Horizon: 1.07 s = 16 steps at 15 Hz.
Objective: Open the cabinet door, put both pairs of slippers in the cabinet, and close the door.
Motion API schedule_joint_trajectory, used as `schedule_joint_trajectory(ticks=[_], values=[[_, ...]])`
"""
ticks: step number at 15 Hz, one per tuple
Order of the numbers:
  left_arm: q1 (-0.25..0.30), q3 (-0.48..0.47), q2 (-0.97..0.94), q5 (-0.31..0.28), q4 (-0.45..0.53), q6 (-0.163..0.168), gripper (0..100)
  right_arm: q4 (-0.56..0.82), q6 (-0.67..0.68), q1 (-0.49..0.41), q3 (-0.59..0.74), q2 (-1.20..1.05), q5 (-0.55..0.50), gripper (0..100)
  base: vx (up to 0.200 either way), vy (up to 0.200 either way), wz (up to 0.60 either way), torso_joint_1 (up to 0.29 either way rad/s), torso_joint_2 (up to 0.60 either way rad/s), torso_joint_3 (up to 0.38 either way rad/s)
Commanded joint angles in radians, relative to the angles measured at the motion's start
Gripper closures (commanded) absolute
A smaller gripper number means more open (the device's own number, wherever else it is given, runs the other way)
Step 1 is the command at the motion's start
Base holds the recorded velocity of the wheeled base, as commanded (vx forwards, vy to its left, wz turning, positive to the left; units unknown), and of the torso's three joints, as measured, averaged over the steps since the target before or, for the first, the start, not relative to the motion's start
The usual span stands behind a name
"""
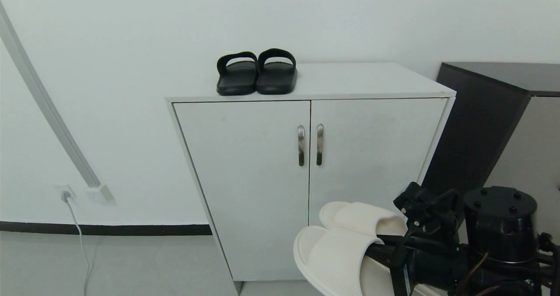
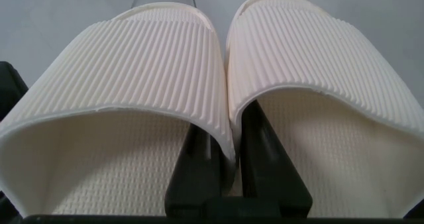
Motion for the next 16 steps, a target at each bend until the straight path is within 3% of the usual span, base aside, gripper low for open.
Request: schedule_joint_trajectory(ticks=[1, 5, 6, 7, 8, 10, 12, 14, 16], values=[[0.0, -0.001, 0.001, -0.002, 0.0, 0.0, 0, 0.0, 0.0, 0.0, 0.001, 0.003, 0.001, 100, 0.0, 0.0, 0.0, -0.1, 0.47, 0.354], [0.0, -0.015, 0.01, 0.0, -0.003, -0.001, 0, -0.002, 0.0, 0.0, 0.001, 0.003, -0.001, 100, 0.0, 0.0, 0.0, -0.066, 0.45, 0.372], [0.0, -0.111, 0.067, 0.002, 0.002, -0.029, 0, -0.002, 0.0, 0.0, 0.001, 0.003, -0.001, 100, 0.0, 0.0, 0.0, -0.036, 0.44, 0.408], [0.002, -0.219, 0.142, 0.003, 0.002, -0.078, 0, -0.002, 0.0, 0.0, 0.001, 0.003, -0.001, 100, 0.0, 0.0, 0.0, 0.007, 0.25, 0.217], [0.0, -0.288, 0.213, -0.008, 0.003, -0.086, 0, -0.002, -0.001, 0.0, 0.001, 0.004, 0.001, 100, 0.0, 0.0, 0.0, 0.0, 0.0, 0.0], [-0.001, -0.301, 0.357, -0.106, -0.012, -0.04, 0, -0.002, -0.001, 0.0, 0.001, 0.006, -0.001, 100, 0.0, 0.0, 0.0, 0.0, 0.0, 0.0], [-0.001, -0.308, 0.474, -0.196, -0.06, -0.035, 0, -0.002, -0.001, 0.0, 0.001, 0.006, -0.001, 100, 0.0, 0.0, 0.0, -0.011, 0.1, 0.084], [-0.003, -0.311, 0.647, -0.318, -0.173, -0.035, 0, -0.002, -0.03, 0.0, 0.004, 0.007, -0.001, 100, 0.0, 0.0, 0.0, -0.005, 0.1, 0.078], [-0.029, -0.344, 0.79, -0.37, -0.251, -0.038, 0, -0.002, -0.035, 0.0, 0.002, 0.007, -0.001, 100, 0.0, 0.0, 0.0, 0.0, 0.0, 0.0]])
